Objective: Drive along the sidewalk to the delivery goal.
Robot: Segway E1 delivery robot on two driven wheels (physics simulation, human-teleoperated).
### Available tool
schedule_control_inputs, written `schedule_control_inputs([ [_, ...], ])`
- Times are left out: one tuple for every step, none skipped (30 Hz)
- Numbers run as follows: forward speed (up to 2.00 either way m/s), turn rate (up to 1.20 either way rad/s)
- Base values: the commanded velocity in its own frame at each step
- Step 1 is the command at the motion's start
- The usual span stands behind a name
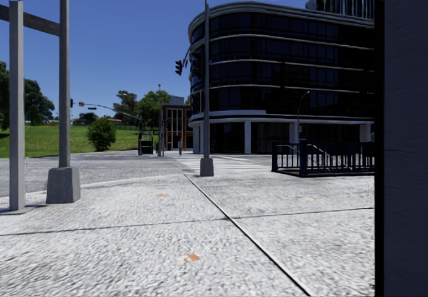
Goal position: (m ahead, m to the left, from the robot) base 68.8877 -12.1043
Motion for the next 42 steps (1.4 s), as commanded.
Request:
schedule_control_inputs([
  [2.0,-0.46],
  [2.0,-0.43],
  [2.0,0.0],
  [2.0,0.0],
  [2.0,0.0],
  [2.0,0.0],
  [2.0,0.0],
  [2.0,0.0],
  [2.0,0.0],
  [2.0,0.0],
  [2.0,0.0],
  [2.0,0.0],
  [2.0,0.0],
  [2.0,0.0],
  [2.0,0.0],
  [2.0,0.0],
  [2.0,0.0],
  [2.0,-0.12],
  [2.0,-0.2],
  [2.0,-0.2],
  [2.0,-0.23],
  [2.0,-0.24],
  [2.0,-0.24],
  [2.0,-0.24],
  [2.0,-0.24],
  [2.0,-0.22],
  [2.0,0.0],
  [2.0,0.0],
  [2.0,0.0],
  [2.0,0.0],
  [2.0,0.0],
  [2.0,0.0],
  [2.0,0.0],
  [2.0,0.0],
  [2.0,0.0],
  [2.0,0.0],
  [2.0,0.0],
  [2.0,0.0],
  [2.0,0.0],
  [2.0,-0.06],
  [2.0,-0.06],
  [2.0,-0.21],
])
